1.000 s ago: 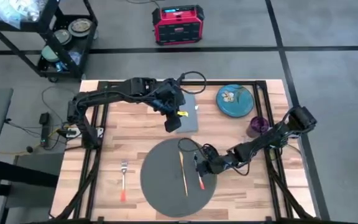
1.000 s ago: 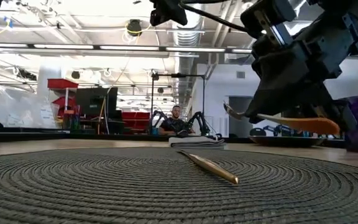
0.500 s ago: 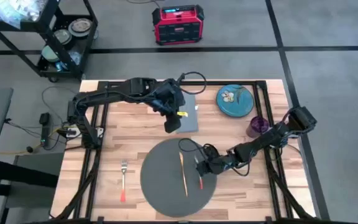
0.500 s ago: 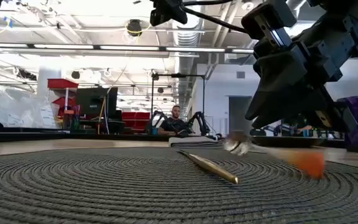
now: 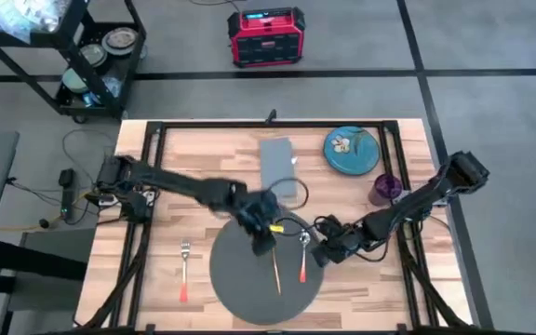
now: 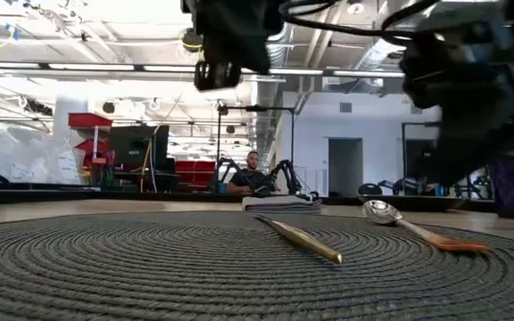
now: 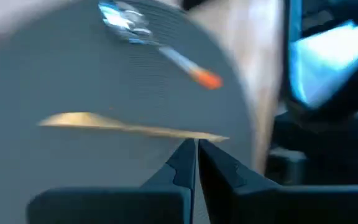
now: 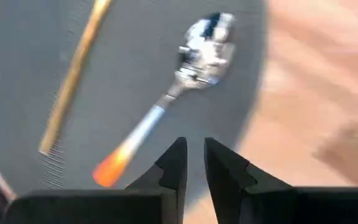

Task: Set table place
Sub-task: Put the orange spoon on the gray table mat

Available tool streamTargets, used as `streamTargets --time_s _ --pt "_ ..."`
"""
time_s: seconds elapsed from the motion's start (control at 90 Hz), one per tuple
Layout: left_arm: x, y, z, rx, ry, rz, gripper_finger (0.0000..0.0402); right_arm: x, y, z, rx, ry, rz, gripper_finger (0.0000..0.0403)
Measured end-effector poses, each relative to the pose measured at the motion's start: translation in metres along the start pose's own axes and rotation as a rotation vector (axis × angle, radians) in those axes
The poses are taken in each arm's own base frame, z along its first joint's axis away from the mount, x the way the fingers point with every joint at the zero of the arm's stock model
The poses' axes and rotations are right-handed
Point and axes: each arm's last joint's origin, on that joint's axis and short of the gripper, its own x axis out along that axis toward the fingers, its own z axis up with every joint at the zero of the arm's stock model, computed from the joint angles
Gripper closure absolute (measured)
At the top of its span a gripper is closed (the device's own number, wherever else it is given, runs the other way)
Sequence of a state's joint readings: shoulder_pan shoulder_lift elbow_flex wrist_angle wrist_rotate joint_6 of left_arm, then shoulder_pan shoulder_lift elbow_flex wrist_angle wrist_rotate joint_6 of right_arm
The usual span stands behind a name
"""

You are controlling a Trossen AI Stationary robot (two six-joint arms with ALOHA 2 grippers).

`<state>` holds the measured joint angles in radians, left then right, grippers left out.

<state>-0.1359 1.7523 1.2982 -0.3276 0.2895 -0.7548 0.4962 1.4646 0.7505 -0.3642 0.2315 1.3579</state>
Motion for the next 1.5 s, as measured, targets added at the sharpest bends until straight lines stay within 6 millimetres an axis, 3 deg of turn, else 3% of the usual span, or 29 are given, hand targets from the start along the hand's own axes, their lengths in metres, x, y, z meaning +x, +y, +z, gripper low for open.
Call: streamTargets --time_s 0.144,0.333,0.578,0.722,0.811,1.0,1.244,1.5 --pt "0.019 0.019 -0.019 -0.195 -0.088 -0.024 0.0401 -0.008 -0.003 0.0 -0.117 0.049 0.001 0.036" --pt "0.032 0.029 -0.049 -0.345 -0.099 0.061 0.0401 -0.009 -0.006 0.001 -0.215 0.1 -0.015 0.036" --pt "0.036 0.019 -0.062 -0.38 -0.132 0.081 0.0401 -0.013 -0.009 0.003 -0.253 0.111 -0.022 0.036" --pt "0.054 0.023 -0.068 -0.353 -0.07 0.158 0.0401 -0.025 -0.014 0.007 -0.25 0.097 -0.037 0.036" --pt "0.069 0.015 -0.064 -0.276 0.005 0.177 0.0401 -0.032 -0.016 0.011 -0.24 0.078 -0.032 0.036" --pt "0.089 0.009 -0.051 -0.102 0.197 0.478 0.0401 -0.039 -0.019 0.018 -0.22 0.052 -0.024 0.036" --pt "0.123 -0.002 -0.035 0.013 0.25 0.411 0.0401 -0.04 -0.019 0.019 -0.21 0.05 -0.027 0.036" --pt "0.124 -0.002 -0.021 0.035 0.208 0.402 0.0401 -0.039 -0.02 0.019 -0.204 0.051 -0.029 0.036"
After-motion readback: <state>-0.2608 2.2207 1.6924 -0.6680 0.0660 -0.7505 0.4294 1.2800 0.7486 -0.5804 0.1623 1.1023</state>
